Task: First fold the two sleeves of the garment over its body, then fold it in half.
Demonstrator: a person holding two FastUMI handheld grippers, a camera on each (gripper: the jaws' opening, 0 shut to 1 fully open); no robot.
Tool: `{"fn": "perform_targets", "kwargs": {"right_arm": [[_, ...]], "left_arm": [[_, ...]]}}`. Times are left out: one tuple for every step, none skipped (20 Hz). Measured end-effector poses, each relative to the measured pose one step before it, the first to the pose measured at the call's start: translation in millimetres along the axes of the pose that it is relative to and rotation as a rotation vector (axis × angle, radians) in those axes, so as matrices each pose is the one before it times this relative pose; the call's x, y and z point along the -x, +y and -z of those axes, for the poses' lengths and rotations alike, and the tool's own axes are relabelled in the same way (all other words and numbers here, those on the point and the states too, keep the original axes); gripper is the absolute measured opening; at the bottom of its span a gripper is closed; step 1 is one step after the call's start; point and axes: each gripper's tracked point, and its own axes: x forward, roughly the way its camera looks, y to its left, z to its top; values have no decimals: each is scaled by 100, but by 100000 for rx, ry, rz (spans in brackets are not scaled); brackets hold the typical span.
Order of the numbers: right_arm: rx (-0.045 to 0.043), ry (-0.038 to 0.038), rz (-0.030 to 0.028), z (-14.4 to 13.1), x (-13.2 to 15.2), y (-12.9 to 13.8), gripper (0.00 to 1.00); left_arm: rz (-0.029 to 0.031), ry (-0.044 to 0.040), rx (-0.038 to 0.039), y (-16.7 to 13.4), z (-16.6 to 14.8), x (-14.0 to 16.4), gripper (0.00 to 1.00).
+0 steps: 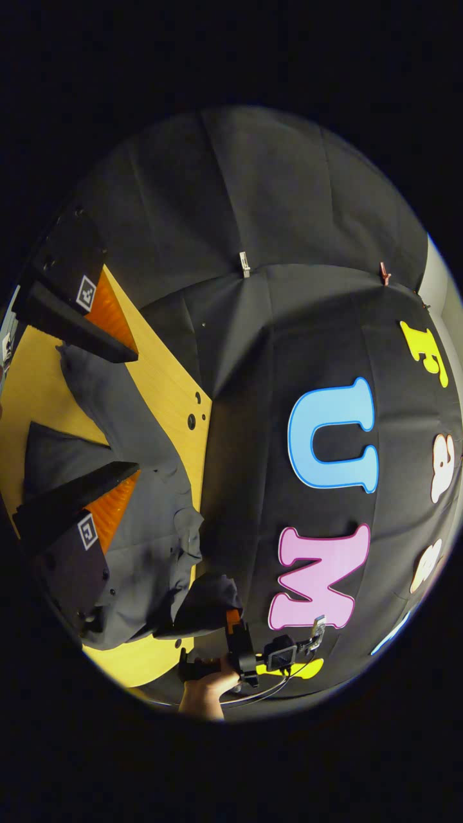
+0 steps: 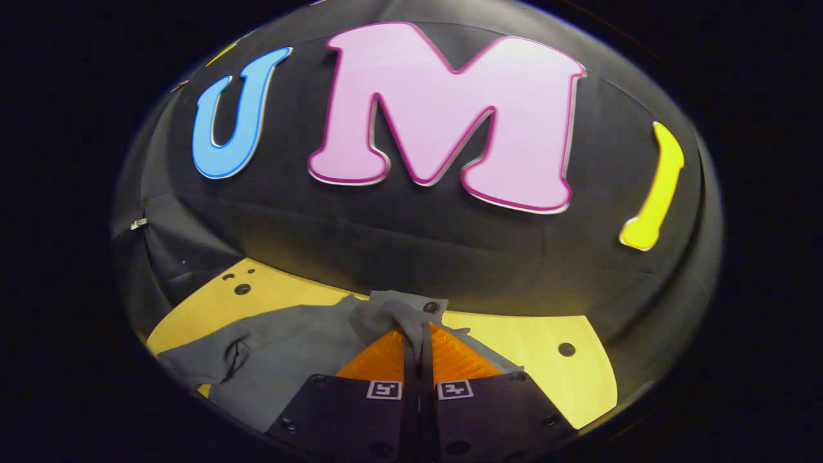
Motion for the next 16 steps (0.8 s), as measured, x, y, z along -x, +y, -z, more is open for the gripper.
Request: {"fn": "perform_targets", "kwargs": {"right_arm": [[257, -546, -1978, -952, 271, 641, 5], [248, 71, -2157, -563, 220, 596, 5], [463, 402, -2186, -418, -235, 861, 5], [639, 226, -2008, -441, -89, 932, 5], [714, -216, -2105, -216, 47, 1499, 5], [120, 28, -2076, -119, -420, 1193, 5], [-320, 668, -2072, 378, -819, 1603, 5], [-723, 1000, -1964, 367, -638, 1491, 5], [-835, 1090, -1927, 525, -766, 1677, 5], [-744, 1225, -1862, 374, -409, 1226, 5], [-352, 1242, -1672, 598, -548, 1574, 5], [43, 1266, -1210, 595, -606, 1254, 5], [492, 1403, -1214, 602, -665, 1364, 5], [397, 1985, -1004, 825, -550, 1075, 5], [219, 2310, -684, 854, -402, 999, 5], [-125, 1586, -633, 641, -346, 741, 5]], "left_arm": [[-491, -966, 287, 273, -390, 65, 98], [-220, -347, 296, 86, -80, -56, 98], [-386, 130, 312, 175, -133, -237, 98], [-219, 209, 570, 101, 23, -194, 98], [77, 323, 599, -15, 3, -48, 98], [46, 623, 348, 27, 119, -27, 98], [68, 529, 2, 108, 60, 41, 98], [-12, 257, -244, 164, 124, 34, 98], [-201, 245, -213, 214, -52, -1, 98], [-562, 548, 194, 288, 114, -38, 98], [-617, 503, 758, 225, 68, -35, 98], [-508, 534, 1058, 283, 82, 62, 98], [-574, 511, 873, 249, 47, -32, 98], [-548, 412, 580, 190, 171, -76, 98], [-577, 207, 167, 154, -50, -125, 98], [-590, 158, -105, 291, 162, 47, 98]]}}
